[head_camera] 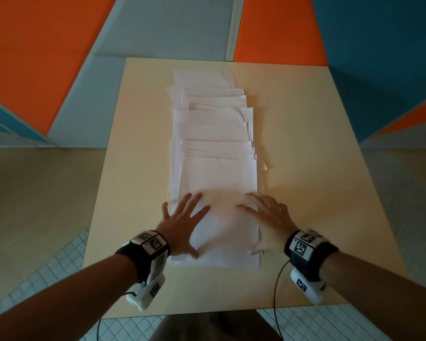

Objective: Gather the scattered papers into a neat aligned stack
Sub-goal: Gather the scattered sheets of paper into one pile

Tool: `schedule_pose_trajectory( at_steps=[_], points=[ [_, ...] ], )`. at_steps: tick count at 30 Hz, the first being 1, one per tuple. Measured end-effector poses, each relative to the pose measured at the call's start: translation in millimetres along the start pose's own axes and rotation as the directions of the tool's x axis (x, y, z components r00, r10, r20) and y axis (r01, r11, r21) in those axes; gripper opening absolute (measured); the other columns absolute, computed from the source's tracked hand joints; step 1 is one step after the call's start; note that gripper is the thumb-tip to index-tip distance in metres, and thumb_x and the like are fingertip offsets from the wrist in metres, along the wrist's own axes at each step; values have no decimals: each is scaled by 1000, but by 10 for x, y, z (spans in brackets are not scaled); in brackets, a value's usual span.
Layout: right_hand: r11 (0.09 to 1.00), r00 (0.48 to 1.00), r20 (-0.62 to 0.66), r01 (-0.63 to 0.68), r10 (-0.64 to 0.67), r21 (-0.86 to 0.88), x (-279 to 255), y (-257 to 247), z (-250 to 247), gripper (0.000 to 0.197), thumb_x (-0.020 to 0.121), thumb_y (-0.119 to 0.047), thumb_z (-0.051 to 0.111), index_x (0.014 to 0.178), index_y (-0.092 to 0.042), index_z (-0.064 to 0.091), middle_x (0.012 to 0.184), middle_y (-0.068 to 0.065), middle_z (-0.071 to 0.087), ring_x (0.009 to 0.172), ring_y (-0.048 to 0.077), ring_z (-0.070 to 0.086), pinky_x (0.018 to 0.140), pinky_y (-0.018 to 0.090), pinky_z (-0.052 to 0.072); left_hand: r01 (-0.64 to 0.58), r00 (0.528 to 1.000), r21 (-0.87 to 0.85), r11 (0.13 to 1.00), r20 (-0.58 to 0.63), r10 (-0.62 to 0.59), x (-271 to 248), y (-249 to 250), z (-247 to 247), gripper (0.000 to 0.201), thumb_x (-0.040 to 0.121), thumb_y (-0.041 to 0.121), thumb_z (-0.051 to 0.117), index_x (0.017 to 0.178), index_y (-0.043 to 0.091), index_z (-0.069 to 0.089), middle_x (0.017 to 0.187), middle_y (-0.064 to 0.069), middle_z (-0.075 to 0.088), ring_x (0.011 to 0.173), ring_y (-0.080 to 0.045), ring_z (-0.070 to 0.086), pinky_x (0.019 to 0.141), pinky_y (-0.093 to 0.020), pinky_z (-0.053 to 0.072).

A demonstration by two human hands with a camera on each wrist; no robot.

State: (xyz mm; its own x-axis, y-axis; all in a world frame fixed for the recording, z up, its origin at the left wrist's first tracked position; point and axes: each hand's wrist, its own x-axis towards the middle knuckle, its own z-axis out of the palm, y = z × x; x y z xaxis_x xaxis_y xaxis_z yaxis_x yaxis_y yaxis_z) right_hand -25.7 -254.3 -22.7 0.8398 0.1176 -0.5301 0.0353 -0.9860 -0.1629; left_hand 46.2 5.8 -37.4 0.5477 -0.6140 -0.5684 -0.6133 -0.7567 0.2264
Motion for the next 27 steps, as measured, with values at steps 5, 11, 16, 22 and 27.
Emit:
schedule_pose_trajectory(
  at_steps=[5,11,16,22,27],
  points=[
    [999,999,-40,-5,7,48,35,40,-122,109,56,-57,83,146,-44,23,162,-9,5,139,29,24,109,50,26,-9,1000,12,1000,-30,9,21,28,-42,118,67,64,70,151,35,-8,156,3,-32,146,-22,-23,108,-74,4],
    [997,1000,-4,8,-8,-80,24,23,-77,121,45,-63,85,145,-47,19,162,-6,2,139,30,21,105,50,28,0,999,60,998,-43,3,46,28,24,120,64,67,70,150,39,-8,159,3,-24,149,-21,-14,111,-66,13],
    [999,999,-26,-20,19,-42,187,106,-283,95,61,-50,84,141,-47,34,159,-12,17,126,31,42,102,44,37,31,993,59,998,-118,-23,146,-11,-127,95,76,60,64,150,43,7,162,5,-11,149,-20,-1,110,-59,23],
    [997,997,-51,-54,56,50,360,163,-397,78,72,-38,80,140,-42,42,158,-13,22,121,32,46,101,40,42,59,985,44,997,-166,-51,295,-98,-304,79,85,56,57,150,42,13,162,4,-4,148,-20,4,108,-58,27],
    [992,995,-56,-76,81,98,453,190,-398,76,70,-40,82,136,-43,45,156,-15,24,122,31,44,101,40,44,48,986,37,998,-159,-42,363,-174,-333,83,82,57,61,149,45,13,162,7,-3,148,-19,4,106,-59,29]
  ],
)
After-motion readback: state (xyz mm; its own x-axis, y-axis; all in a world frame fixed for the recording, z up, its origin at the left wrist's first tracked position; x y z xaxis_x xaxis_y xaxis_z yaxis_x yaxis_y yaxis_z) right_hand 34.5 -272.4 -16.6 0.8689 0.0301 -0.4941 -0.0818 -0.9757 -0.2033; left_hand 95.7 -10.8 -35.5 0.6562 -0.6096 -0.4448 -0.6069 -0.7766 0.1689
